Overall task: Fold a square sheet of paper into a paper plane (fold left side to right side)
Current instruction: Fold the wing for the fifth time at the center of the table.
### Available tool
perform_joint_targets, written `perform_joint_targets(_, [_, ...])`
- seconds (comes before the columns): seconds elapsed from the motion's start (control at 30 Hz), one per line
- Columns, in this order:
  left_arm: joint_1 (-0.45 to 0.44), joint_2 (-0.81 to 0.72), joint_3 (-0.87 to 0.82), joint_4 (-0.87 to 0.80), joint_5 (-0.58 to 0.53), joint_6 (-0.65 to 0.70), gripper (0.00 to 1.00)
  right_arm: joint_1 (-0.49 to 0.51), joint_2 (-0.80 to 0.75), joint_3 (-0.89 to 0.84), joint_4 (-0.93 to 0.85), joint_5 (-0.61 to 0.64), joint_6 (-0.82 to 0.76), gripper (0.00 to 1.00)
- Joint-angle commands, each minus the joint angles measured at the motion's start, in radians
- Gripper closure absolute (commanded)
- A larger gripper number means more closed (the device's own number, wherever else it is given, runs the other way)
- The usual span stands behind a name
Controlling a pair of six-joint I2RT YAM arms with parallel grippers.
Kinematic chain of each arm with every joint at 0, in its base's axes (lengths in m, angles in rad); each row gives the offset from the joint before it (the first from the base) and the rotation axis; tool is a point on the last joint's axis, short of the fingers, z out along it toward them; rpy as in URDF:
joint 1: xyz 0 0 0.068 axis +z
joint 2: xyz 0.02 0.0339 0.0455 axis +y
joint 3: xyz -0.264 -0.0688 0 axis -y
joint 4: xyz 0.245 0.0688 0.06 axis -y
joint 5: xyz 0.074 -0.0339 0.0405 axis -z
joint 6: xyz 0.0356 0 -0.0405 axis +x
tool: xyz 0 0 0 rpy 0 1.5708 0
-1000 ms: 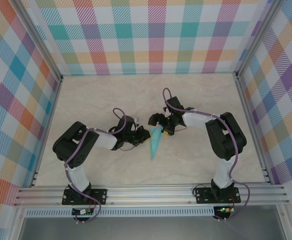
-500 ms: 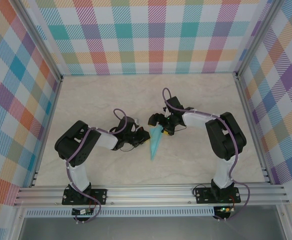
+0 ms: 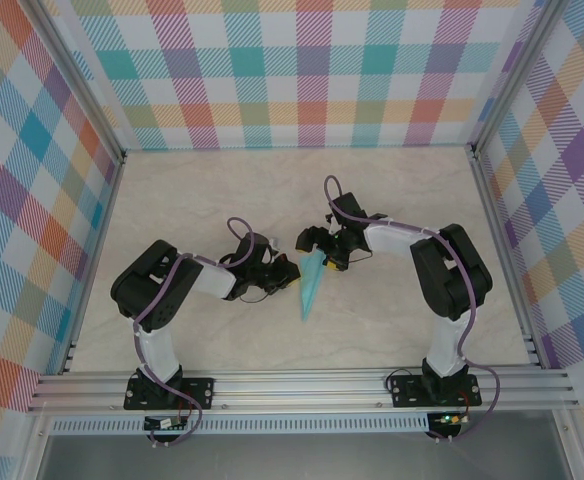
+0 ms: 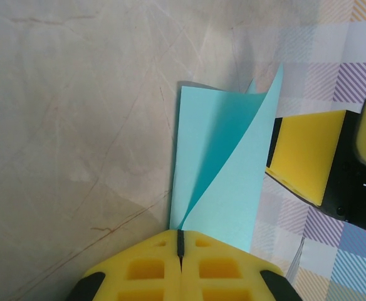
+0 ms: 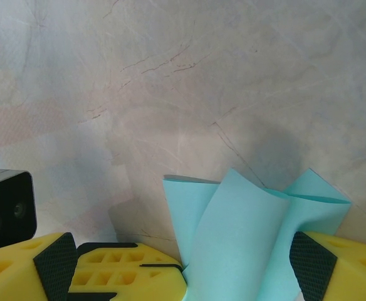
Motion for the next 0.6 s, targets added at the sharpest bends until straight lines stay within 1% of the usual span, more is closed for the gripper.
perform_joint_targets(0.0, [0.014,0.046,0.012,-0.017,-0.038,0.035,1.0,0.012,-0.029,-0.027,0.033,-0.028,-0.009,0.09])
perform_joint_targets(0.03, [0.014,0.048,0.012,-0.019,-0.039,0.037,1.0,0.011,-0.051,-0.031,0.038,-0.023,-0.012,0.1])
perform_joint_targets(0.1, [0.015,0.048,0.009,-0.022,-0.039,0.039,1.0,0.011,-0.088,-0.034,0.032,-0.008,-0.027,0.17])
perform_joint_targets(0.27, [0.014,0.049,0.012,-0.028,-0.04,0.045,1.0,0.012,-0.135,-0.05,-0.009,0.013,-0.029,0.42])
perform_joint_targets(0.37, [0.014,0.048,0.013,-0.034,-0.042,0.048,1.0,0.015,-0.131,-0.075,0.022,-0.019,-0.013,0.58])
perform_joint_targets(0.43, [0.014,0.048,0.013,-0.039,-0.045,0.051,1.0,0.02,-0.119,-0.088,0.055,-0.056,-0.005,0.67])
perform_joint_targets(0.5, [0.014,0.047,0.015,-0.047,-0.049,0.052,1.0,0.031,-0.101,-0.084,0.063,-0.076,-0.003,0.73])
perform_joint_targets(0.57, [0.014,0.045,0.018,-0.056,-0.054,0.055,1.0,0.041,-0.081,-0.077,0.061,-0.077,-0.005,0.76])
